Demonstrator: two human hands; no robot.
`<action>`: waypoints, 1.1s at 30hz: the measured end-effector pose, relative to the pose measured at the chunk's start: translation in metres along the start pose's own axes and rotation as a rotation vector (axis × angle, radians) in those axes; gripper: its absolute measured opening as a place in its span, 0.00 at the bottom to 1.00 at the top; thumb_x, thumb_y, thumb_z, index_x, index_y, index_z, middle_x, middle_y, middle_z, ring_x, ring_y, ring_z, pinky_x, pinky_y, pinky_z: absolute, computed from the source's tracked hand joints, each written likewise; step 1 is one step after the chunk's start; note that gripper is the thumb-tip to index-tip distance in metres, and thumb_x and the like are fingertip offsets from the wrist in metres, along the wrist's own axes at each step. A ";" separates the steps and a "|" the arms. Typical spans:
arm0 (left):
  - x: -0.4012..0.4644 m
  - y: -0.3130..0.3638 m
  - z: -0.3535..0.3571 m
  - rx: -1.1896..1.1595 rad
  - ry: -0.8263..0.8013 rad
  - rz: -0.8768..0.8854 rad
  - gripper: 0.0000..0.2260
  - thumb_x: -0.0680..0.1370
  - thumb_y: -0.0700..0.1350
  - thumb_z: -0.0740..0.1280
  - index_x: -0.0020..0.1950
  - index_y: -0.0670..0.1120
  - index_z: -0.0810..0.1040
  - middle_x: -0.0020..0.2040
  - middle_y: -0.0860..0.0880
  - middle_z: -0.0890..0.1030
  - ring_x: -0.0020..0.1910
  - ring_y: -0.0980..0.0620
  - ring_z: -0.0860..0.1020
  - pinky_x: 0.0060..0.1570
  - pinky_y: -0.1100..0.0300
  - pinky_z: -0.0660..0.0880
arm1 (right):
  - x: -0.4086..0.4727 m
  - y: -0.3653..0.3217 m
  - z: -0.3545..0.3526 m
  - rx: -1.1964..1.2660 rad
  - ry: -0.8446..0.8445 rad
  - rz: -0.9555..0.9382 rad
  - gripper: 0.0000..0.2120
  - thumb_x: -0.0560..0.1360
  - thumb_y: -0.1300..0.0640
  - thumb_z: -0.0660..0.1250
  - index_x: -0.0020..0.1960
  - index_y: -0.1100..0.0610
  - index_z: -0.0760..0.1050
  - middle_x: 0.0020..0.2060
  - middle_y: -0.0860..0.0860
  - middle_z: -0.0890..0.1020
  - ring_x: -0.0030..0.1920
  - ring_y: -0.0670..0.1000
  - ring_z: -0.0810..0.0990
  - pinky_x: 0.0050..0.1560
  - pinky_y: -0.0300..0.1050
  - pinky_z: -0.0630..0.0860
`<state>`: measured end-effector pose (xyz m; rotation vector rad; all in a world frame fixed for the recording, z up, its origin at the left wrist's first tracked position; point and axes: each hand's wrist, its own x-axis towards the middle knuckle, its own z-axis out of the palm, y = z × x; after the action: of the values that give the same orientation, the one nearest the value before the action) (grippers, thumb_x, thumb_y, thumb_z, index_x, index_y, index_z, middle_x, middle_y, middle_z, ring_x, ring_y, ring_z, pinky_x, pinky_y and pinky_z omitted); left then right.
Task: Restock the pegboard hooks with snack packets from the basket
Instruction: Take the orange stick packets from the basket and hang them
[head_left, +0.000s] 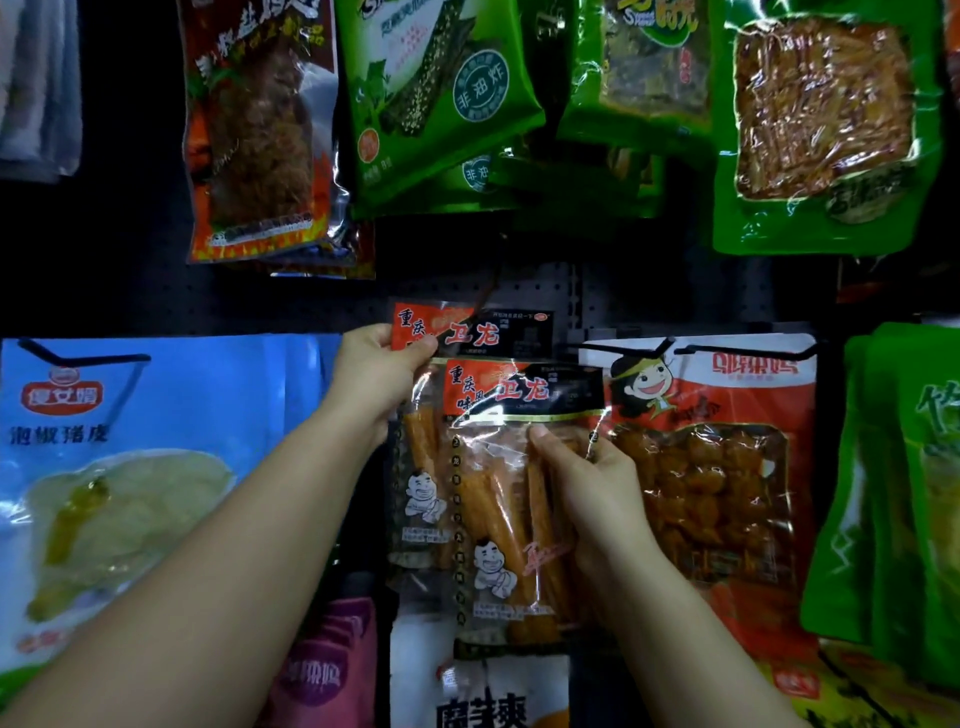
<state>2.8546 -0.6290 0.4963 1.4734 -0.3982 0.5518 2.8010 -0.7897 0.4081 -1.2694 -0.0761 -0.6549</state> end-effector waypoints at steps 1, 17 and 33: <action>0.004 -0.004 0.002 0.011 0.009 0.003 0.04 0.76 0.40 0.69 0.41 0.47 0.78 0.37 0.46 0.82 0.23 0.59 0.77 0.24 0.66 0.73 | 0.005 0.002 0.000 0.007 0.004 0.007 0.04 0.72 0.56 0.72 0.45 0.56 0.81 0.37 0.51 0.87 0.38 0.51 0.86 0.36 0.44 0.81; -0.033 -0.012 -0.009 0.128 0.214 0.259 0.16 0.75 0.47 0.69 0.60 0.54 0.69 0.61 0.54 0.68 0.56 0.58 0.70 0.55 0.62 0.69 | -0.025 0.002 -0.010 -0.113 0.028 -0.178 0.07 0.70 0.52 0.74 0.42 0.55 0.81 0.39 0.51 0.86 0.43 0.51 0.85 0.51 0.55 0.80; -0.100 0.025 -0.030 -0.074 -0.098 0.293 0.05 0.75 0.45 0.69 0.40 0.53 0.81 0.34 0.56 0.84 0.31 0.59 0.81 0.30 0.67 0.76 | -0.068 -0.063 0.003 0.026 -0.217 -0.317 0.13 0.65 0.44 0.71 0.44 0.52 0.82 0.40 0.50 0.86 0.41 0.51 0.86 0.37 0.40 0.80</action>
<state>2.7568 -0.6094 0.4574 1.3826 -0.7119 0.6907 2.7153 -0.7676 0.4354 -1.3116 -0.4709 -0.7819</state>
